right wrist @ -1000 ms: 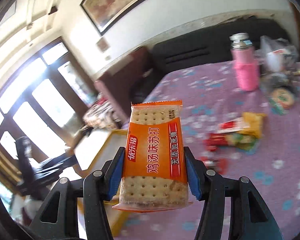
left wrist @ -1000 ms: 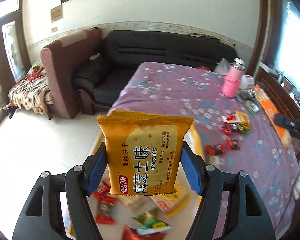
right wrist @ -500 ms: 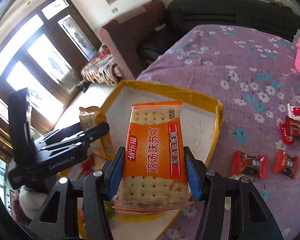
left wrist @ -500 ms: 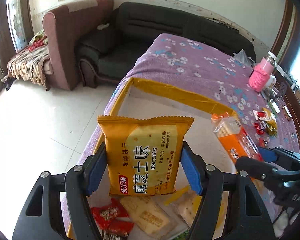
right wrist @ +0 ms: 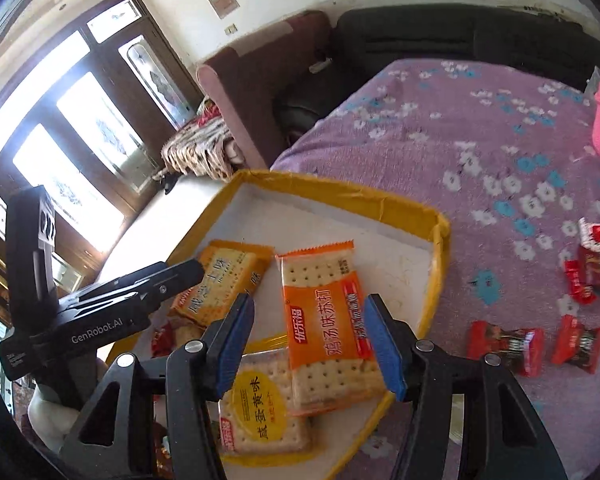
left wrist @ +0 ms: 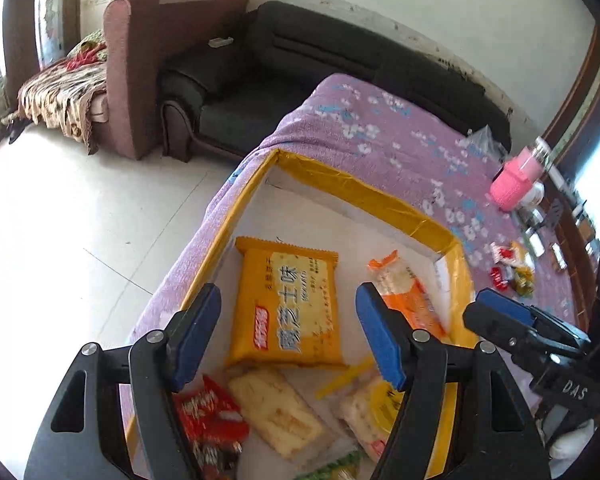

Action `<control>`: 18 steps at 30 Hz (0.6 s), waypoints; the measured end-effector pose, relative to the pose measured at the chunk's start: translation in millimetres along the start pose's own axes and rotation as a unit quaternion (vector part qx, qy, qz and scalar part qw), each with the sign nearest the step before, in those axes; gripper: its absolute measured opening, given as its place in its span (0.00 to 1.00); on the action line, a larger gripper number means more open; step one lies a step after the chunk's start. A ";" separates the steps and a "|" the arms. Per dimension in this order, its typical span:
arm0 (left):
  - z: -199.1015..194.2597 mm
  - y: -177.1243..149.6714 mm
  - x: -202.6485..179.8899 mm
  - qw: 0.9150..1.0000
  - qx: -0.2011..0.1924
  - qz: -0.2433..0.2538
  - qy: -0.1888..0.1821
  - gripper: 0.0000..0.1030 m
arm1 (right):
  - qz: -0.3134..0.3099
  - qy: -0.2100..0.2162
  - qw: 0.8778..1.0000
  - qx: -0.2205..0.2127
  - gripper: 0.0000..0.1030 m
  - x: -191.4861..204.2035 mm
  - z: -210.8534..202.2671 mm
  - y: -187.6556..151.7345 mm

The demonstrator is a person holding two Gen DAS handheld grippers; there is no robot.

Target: Organize snacks

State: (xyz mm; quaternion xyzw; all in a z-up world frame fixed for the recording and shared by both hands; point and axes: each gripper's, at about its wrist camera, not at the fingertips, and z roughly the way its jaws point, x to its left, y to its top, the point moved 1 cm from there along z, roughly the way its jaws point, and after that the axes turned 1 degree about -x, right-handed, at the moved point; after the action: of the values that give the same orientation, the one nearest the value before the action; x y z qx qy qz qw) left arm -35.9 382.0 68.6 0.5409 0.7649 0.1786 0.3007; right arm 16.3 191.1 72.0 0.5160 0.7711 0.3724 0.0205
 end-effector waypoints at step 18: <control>-247.1 -58.5 -72.8 0.969 -0.232 0.088 0.002 0.68 | 0.009 -0.115 0.977 -0.182 0.64 -97.7 -303.7 -61.2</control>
State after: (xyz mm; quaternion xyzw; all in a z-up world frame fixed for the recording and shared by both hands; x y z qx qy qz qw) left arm -222.4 306.2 239.7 0.5211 0.6530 0.3779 0.3991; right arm -112.2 -67.8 220.3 0.5498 0.6785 0.4446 0.1992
